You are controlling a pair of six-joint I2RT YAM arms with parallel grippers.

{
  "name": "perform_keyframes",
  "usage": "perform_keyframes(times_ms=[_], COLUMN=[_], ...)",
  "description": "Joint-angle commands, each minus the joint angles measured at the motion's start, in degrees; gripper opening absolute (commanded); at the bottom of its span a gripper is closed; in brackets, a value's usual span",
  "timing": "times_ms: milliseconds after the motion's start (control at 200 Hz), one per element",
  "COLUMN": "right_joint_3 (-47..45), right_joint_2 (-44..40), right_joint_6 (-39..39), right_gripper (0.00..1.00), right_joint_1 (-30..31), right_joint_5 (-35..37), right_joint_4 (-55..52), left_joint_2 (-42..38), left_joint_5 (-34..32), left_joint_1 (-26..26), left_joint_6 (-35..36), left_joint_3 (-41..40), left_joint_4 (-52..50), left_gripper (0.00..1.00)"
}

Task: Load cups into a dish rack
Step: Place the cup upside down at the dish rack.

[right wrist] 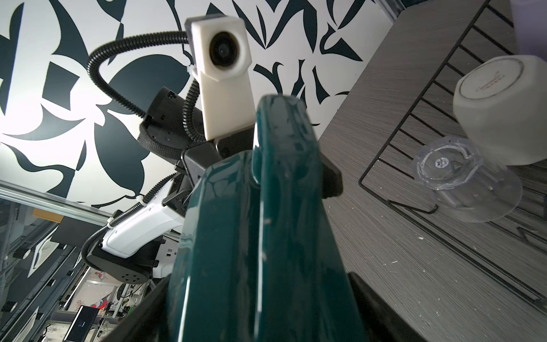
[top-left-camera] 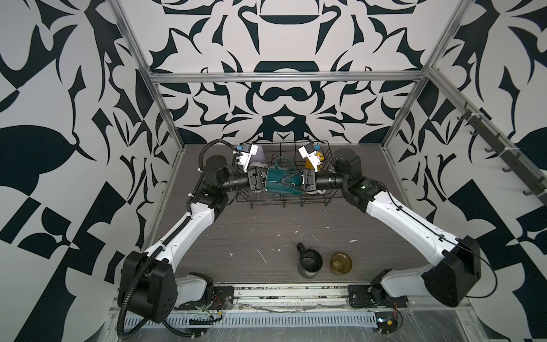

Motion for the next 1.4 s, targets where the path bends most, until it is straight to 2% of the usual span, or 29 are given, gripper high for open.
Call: perform_keyframes(times_ms=[0, 90, 270, 355, 420, 500, 725, 830, 965, 1065, 1395], right_joint_3=[2.9, 2.91, 3.09, 3.4, 3.67, 4.08, 4.33, 4.31, 4.23, 4.22, 4.37], right_joint_2=[-1.82, -1.38, -1.1, -1.2, -1.24, -1.34, -1.31, -1.33, -1.52, -1.55, -1.58], right_joint_6=[-1.12, -0.9, -1.09, -1.35, -1.45, -1.81, -2.23, -2.54, -2.78, -2.74, -3.19], right_gripper=[0.0, 0.0, 0.0, 0.0, 0.0, 0.0, 0.0, 0.0, 0.0, 0.0, 0.0], right_joint_1=[-0.33, -0.33, -0.33, -0.33, -0.33, -0.33, -0.33, -0.33, -0.35, -0.3, -0.33], right_joint_5=[2.2, 2.44, 2.47, 2.68, 2.68, 2.86, 3.02, 3.34, 3.51, 3.61, 4.04], right_joint_4=[3.4, 3.31, 2.88, 2.45, 2.07, 1.51, 0.51, -0.1, -0.23, -0.29, -0.89], left_joint_2=[-2.06, -2.06, -2.5, -2.51, -2.59, -2.51, -2.59, -2.59, -2.63, -2.82, -3.12], left_joint_5=[0.68, 0.78, 0.41, 0.04, -0.34, -0.63, -1.5, -1.83, -2.39, -2.8, -4.48], left_joint_1=[0.04, 0.06, 0.05, 0.16, 0.26, 0.38, 0.51, 0.51, 0.57, 0.65, 0.83], left_joint_6=[0.79, 0.7, 0.93, 1.07, 1.24, 1.41, 1.81, 2.03, 2.72, 2.91, 3.87], left_joint_3=[2.03, 1.9, 1.6, 1.58, 1.54, 1.67, 1.85, 1.87, 2.14, 2.21, 2.38], left_joint_4=[1.06, 1.05, 1.1, 0.9, 0.54, 0.01, -0.7, -1.11, -2.34, -2.75, -4.54], left_gripper=[0.49, 0.44, 0.25, 0.13, 0.11, 0.16, 0.19, 0.25, 0.39, 0.46, 0.58])
